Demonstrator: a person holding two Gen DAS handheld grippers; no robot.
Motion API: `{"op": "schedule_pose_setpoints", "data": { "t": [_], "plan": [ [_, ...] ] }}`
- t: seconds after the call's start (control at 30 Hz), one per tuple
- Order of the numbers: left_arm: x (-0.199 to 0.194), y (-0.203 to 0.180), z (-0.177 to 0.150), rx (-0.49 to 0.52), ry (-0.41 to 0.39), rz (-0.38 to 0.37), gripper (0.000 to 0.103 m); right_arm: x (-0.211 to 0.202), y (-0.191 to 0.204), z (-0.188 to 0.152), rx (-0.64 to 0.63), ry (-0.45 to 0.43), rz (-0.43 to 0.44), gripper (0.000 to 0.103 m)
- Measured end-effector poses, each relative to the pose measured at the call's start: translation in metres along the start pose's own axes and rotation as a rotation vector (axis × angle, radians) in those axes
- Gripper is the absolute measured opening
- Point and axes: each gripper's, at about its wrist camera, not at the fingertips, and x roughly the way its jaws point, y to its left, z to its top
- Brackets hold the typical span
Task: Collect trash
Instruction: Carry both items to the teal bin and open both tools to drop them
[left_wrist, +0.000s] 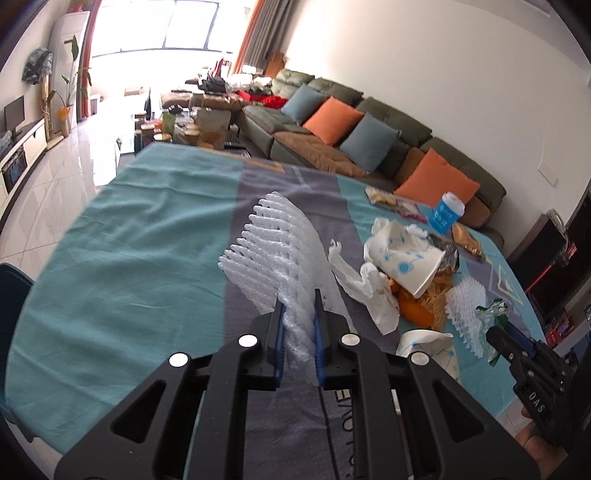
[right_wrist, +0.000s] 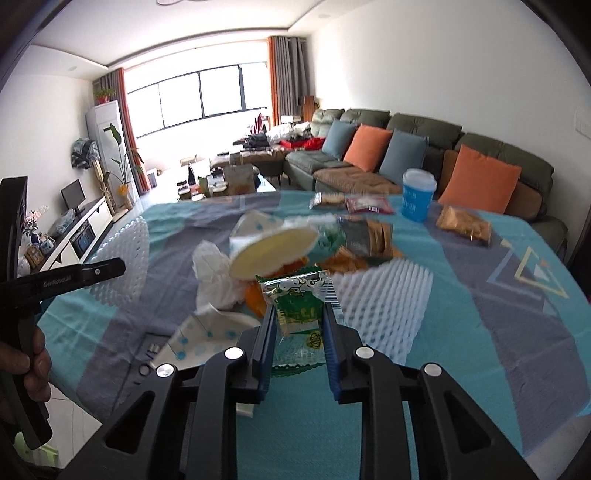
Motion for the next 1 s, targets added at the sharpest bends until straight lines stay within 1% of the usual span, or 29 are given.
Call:
{"op": "schedule_pose_setpoints", "data": {
  "t": [0.17,0.37,0.47,0.57,0.8,1.0],
  "plan": [
    [-0.03,0.012,0.005,-0.01,-0.069,0.013,0.013,-0.008,0.017,0.015,-0.039,-0.041,0.032,0.022],
    [-0.067,0.04,0.008,-0.048,-0.149,0.066,0.013,-0.005,0.058,0.033,-0.116,-0.08,0.122,0.022],
    [-0.088,0.062,0.007,-0.08,-0.189,0.102,0.013,0.0,0.09,0.044,-0.168,-0.098,0.191,0.022],
    [-0.11,0.088,0.005,-0.115,-0.226,0.154,0.013,0.007,0.121,0.053,-0.215,-0.105,0.252,0.022],
    [-0.156,0.15,-0.002,-0.212,-0.283,0.28,0.013,0.017,0.199,0.067,-0.326,-0.11,0.406,0.022],
    [-0.196,0.197,-0.015,-0.268,-0.31,0.368,0.013,0.03,0.275,0.073,-0.407,-0.073,0.553,0.022]
  ]
}}
